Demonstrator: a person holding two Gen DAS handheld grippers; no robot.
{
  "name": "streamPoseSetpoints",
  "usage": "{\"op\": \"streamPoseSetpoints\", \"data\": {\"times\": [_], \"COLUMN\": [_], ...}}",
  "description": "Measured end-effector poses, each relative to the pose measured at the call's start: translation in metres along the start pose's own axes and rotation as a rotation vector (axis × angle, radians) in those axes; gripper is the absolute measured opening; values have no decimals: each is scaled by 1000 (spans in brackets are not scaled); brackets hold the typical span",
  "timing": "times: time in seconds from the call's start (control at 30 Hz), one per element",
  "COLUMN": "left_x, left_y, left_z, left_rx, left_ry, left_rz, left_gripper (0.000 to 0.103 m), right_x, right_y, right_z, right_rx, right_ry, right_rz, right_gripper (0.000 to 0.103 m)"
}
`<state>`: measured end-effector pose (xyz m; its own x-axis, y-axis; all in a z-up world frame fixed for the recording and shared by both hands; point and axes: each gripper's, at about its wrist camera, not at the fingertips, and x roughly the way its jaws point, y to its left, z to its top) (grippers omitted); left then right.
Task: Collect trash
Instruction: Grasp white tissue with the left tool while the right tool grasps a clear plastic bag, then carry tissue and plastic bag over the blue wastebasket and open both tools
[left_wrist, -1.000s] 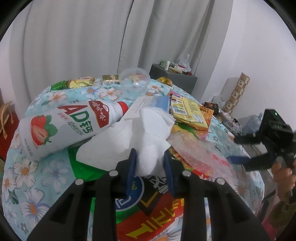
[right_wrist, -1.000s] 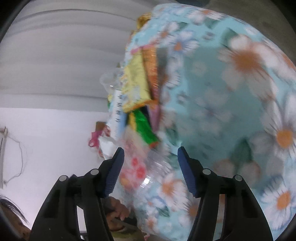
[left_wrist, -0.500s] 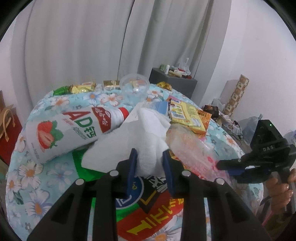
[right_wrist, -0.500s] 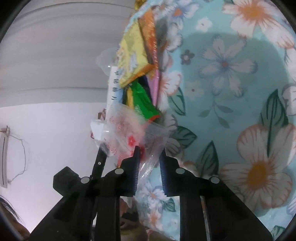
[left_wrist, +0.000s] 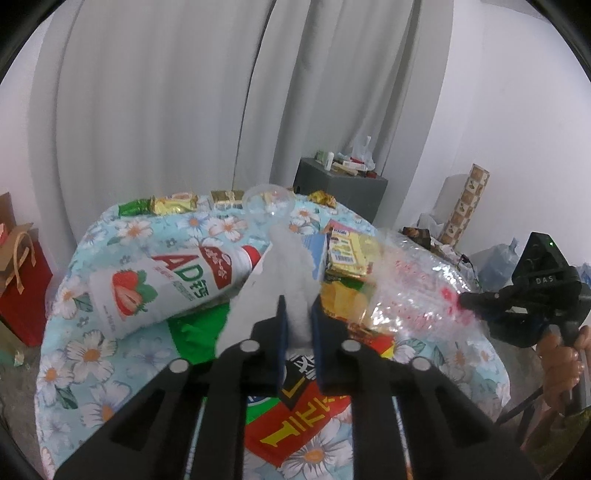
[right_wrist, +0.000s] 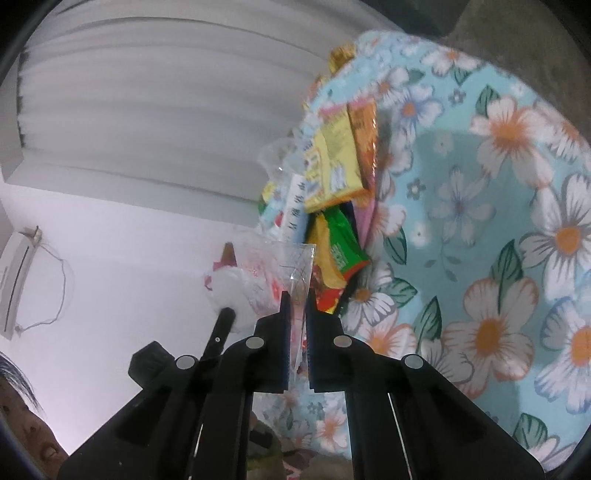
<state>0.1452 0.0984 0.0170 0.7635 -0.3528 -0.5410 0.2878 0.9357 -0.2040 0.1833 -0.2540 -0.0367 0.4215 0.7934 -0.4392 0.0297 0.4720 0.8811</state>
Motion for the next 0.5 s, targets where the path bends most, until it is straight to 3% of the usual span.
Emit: {"op": "streamPoseSetpoints", "data": {"times": [0.5], "left_x": [-38], "left_y": [-42], "left_z": [28], "left_rx": [98], "left_ry": [-107], "left_rz": [-20], "left_gripper": [8], "right_x": [-78], "right_y": [24], "right_z": [6], "right_rx": [-81], "right_ry": [-156], "right_rz": [50], "right_gripper": [5]}}
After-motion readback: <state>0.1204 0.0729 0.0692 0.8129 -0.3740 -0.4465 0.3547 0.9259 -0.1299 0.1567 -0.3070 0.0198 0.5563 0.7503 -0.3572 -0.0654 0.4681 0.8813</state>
